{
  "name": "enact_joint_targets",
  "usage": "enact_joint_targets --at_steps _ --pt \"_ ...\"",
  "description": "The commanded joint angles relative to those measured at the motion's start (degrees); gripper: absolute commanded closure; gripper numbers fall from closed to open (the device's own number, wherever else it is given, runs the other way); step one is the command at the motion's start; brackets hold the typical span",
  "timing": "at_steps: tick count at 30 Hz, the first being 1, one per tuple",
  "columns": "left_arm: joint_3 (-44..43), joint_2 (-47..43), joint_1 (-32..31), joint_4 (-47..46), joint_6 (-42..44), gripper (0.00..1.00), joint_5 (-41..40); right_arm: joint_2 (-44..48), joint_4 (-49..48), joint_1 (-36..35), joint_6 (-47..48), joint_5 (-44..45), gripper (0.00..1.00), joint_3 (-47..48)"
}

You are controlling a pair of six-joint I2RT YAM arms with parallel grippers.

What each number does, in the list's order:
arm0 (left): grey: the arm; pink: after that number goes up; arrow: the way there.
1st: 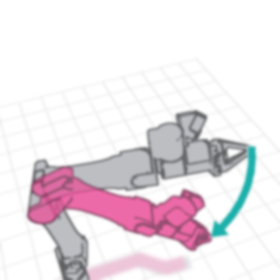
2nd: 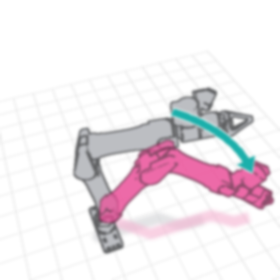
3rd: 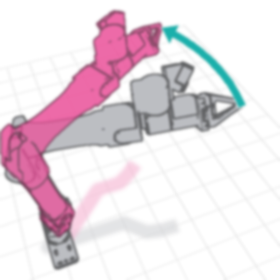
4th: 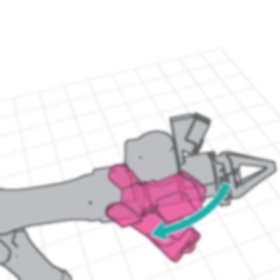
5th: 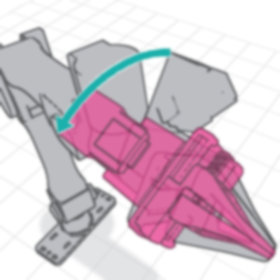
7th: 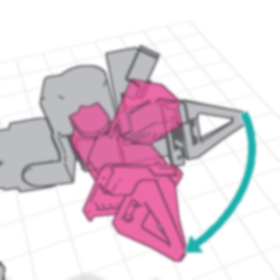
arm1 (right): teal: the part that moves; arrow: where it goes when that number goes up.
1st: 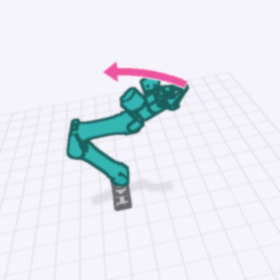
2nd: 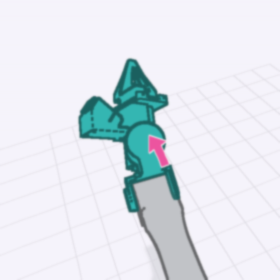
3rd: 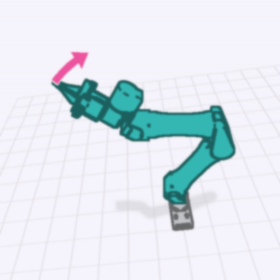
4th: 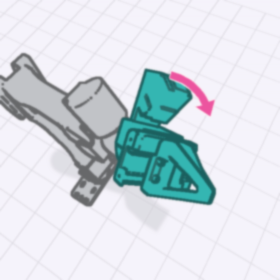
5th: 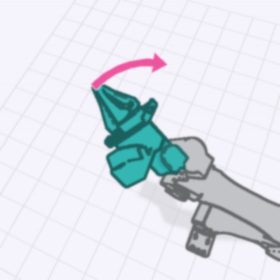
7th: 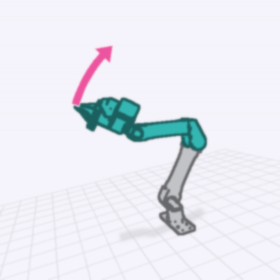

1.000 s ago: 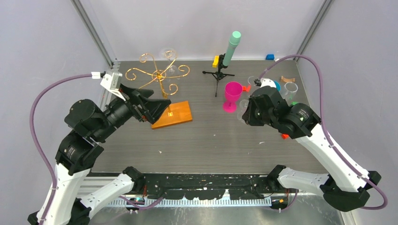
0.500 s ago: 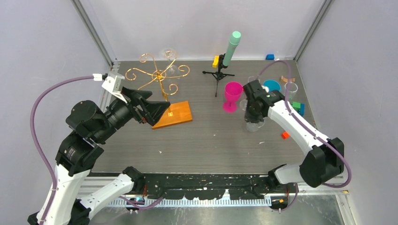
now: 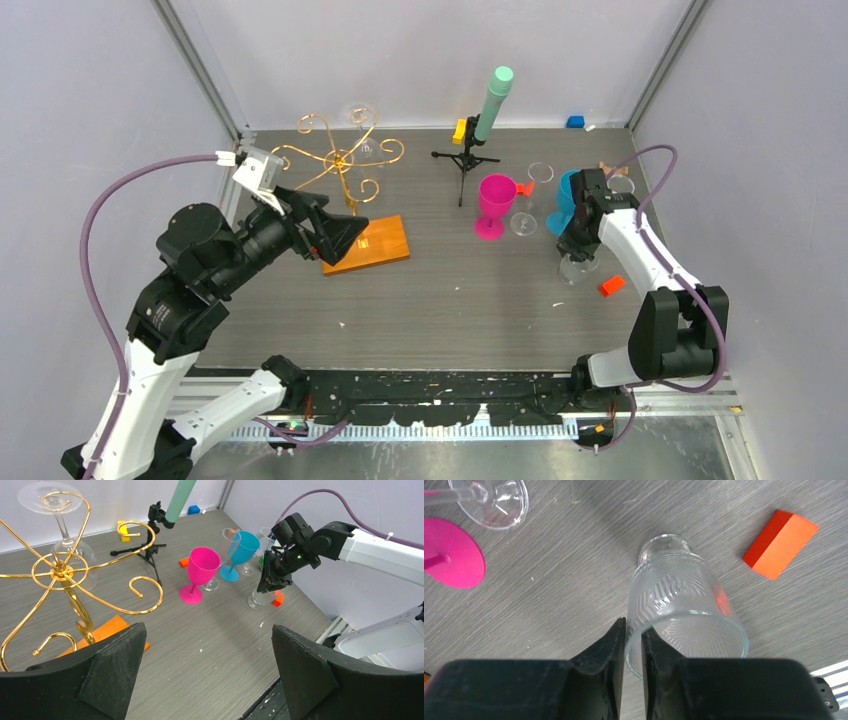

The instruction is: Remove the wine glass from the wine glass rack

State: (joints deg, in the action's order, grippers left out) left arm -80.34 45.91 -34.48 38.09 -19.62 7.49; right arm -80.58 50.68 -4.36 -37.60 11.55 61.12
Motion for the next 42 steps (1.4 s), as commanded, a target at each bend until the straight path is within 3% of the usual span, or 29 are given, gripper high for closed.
enact_joint_targets --at_steps 1,5,11,17,20,23,26,32,36,42 --pt "-2.6 0.7 0.0 0.5 0.3 0.0 -1.8 -0.4 -3.4 1.8 0.7 -0.3 0.74 1.9" --pt "-6.7 4.8 0.0 5.4 -0.4 0.0 -4.9 -0.7 -3.5 2.5 1.3 -0.6 0.63 3.2" --pt "-9.5 8.6 0.0 4.1 0.9 0.0 -4.6 1.1 -2.3 2.6 2.1 -1.2 0.53 6.3" --pt "-15.1 14.3 1.8 3.6 2.8 0.0 -8.7 10.6 -2.7 2.7 2.0 0.5 0.34 7.9" --pt "-20.1 19.6 7.1 4.8 0.3 0.05 -3.7 18.4 0.2 2.6 3.0 2.2 0.33 10.1" --pt "-23.9 24.7 18.3 4.6 -7.8 0.19 12.2 16.2 3.4 2.7 4.6 5.0 0.33 13.1" --pt "-22.7 28.2 25.2 -1.6 -14.1 0.26 19.1 18.5 5.1 2.6 5.9 5.2 0.33 13.7" --pt "-22.7 34.2 29.2 -6.8 -23.3 0.43 20.7 22.8 5.4 2.7 6.7 2.0 0.34 12.4" --pt "-21.4 36.7 29.3 -11.0 -27.8 0.45 19.5 24.0 5.8 2.6 7.6 -0.1 0.34 12.0" --pt "-18.4 37.2 29.3 -12.9 -28.0 0.45 11.8 25.1 6.9 2.6 9.0 0.0 0.34 12.6"
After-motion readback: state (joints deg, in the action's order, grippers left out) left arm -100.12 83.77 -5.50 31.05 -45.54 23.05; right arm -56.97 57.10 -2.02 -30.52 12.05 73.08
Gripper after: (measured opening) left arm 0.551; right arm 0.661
